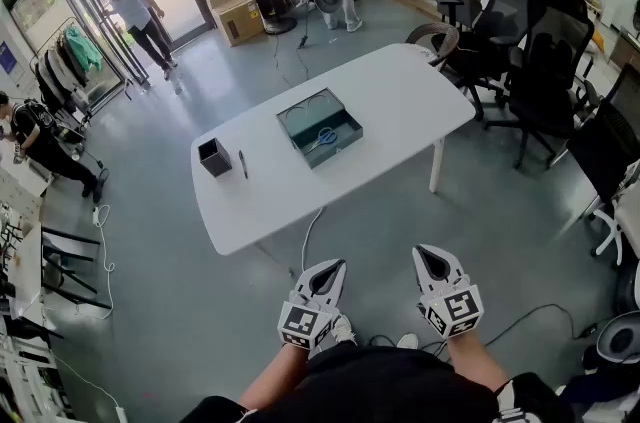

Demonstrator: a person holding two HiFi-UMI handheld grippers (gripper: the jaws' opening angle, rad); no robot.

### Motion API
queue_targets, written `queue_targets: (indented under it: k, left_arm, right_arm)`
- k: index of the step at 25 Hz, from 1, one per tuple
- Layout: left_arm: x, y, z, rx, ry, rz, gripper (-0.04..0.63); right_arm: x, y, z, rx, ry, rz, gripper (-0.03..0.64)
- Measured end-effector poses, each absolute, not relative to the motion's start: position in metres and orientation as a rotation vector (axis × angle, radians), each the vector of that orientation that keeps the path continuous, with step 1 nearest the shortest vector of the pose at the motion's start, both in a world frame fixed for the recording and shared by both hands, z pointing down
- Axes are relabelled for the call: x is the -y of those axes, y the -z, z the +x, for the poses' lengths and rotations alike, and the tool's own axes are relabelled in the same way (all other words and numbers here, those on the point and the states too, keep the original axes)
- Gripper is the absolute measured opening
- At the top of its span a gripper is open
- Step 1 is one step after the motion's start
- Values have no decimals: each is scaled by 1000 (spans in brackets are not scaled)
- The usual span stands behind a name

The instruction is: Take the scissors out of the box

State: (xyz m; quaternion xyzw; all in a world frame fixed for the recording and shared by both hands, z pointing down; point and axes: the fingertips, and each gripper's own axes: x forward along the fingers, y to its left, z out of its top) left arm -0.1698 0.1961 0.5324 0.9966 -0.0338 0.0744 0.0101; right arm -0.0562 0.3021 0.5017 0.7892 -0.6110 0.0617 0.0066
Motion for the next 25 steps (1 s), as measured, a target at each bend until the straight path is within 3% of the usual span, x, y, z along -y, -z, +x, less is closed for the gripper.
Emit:
queue_targets:
  k: [25]
  left_arm:
    - [-265, -528, -165, 266, -291, 3165, 12]
  right_arm:
    - [-401, -486, -30, 2010, -149, 2472, 5]
